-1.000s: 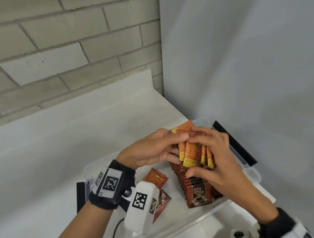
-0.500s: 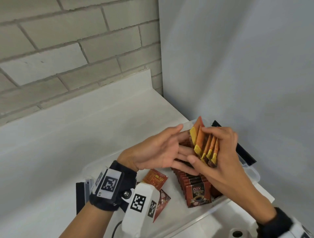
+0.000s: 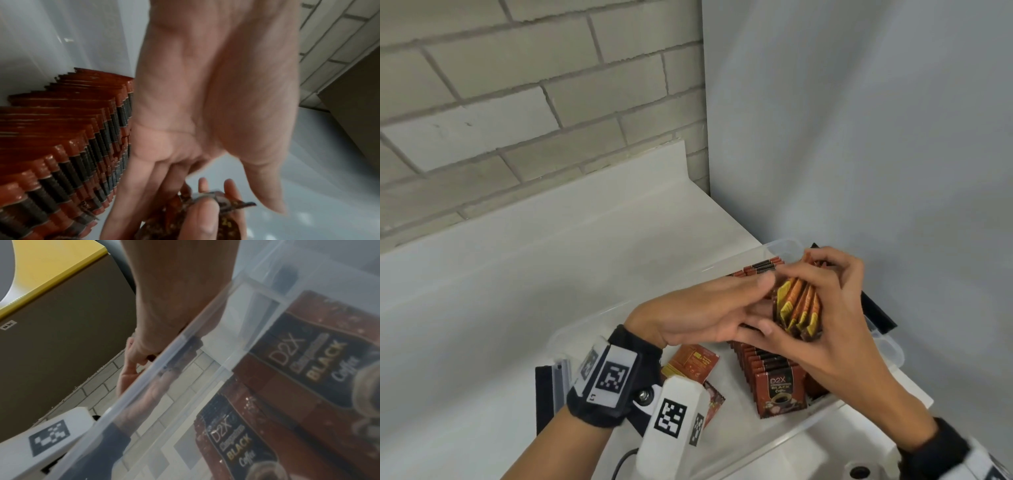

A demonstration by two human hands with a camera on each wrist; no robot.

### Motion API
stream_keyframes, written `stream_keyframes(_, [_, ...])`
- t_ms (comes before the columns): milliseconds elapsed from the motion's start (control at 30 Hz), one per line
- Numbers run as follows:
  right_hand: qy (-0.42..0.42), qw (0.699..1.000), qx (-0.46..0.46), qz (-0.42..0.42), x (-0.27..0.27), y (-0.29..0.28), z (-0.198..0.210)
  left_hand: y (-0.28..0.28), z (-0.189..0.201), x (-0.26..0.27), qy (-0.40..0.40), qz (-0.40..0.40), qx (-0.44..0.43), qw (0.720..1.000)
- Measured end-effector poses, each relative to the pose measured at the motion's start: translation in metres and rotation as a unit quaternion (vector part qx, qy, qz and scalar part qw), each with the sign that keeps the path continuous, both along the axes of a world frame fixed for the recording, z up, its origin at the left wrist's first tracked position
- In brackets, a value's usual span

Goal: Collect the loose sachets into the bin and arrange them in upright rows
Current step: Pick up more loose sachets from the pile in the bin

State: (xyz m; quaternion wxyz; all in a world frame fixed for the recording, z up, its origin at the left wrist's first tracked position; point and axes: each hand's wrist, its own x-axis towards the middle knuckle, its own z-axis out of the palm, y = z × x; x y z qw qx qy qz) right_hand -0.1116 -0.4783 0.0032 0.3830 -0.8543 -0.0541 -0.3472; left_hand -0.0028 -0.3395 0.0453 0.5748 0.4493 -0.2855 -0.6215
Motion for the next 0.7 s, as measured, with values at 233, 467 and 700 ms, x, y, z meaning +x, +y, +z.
stream_keyframes(233, [0.002,0.995,-0.022,0.097,-0.005,0.000,-0.001,-0.007,0.000,-0.012,0.077,0.002,-0.027,0.997])
stream_keyframes(467, [0.015,0.994,-0.047,0.093,-0.006,0.002,0.002,-0.006,-0.001,-0.007,-0.009,0.025,-0.004,1.000])
stream_keyframes(700, [0.031,0.993,-0.026,0.109,-0.004,0.004,0.007,-0.008,-0.001,-0.011,-0.033,0.045,0.017,0.998])
